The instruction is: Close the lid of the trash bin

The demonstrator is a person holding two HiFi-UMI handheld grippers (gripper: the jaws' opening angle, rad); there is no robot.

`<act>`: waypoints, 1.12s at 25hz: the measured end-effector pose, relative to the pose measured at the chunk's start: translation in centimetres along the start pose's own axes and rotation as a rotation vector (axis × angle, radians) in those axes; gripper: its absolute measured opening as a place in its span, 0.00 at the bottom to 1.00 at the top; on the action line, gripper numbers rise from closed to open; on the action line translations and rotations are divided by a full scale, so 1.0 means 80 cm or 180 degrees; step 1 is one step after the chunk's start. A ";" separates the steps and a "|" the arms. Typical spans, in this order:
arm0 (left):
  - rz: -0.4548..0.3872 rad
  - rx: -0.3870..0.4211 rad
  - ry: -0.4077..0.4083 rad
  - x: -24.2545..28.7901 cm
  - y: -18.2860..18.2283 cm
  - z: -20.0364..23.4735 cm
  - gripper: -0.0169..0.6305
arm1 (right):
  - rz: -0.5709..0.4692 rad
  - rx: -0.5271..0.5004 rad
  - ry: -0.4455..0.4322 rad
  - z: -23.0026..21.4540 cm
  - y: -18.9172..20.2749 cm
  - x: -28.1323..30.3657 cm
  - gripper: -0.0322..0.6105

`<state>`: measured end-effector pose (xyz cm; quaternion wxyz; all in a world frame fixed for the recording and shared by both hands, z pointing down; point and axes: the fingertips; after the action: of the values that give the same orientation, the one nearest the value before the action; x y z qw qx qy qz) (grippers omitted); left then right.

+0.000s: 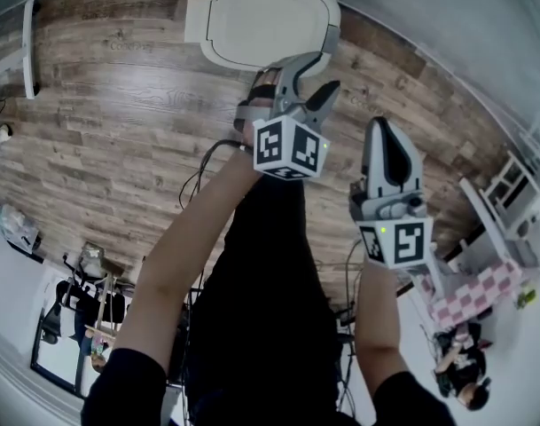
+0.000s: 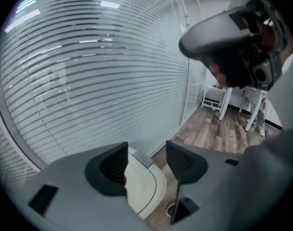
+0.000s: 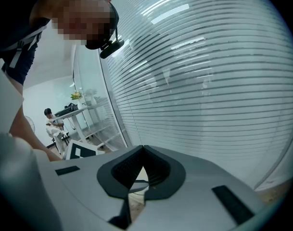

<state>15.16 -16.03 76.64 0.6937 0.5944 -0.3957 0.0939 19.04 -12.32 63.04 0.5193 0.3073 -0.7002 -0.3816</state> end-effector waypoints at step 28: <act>-0.1291 -0.0997 -0.0944 -0.459 -0.128 0.003 0.40 | -0.0499 -0.0384 0.0043 0.079 -0.129 -0.191 0.06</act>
<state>-3.34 -6.56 44.73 0.7163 0.5543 -0.3755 -0.1968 17.48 -3.73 45.65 0.5101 0.3320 -0.6462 -0.4604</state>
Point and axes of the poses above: the fingertips, and each gripper's own axes: x forward along the fingers, z to its left, y out of its underside, and after that the axes turned 6 degrees about y, right-handed
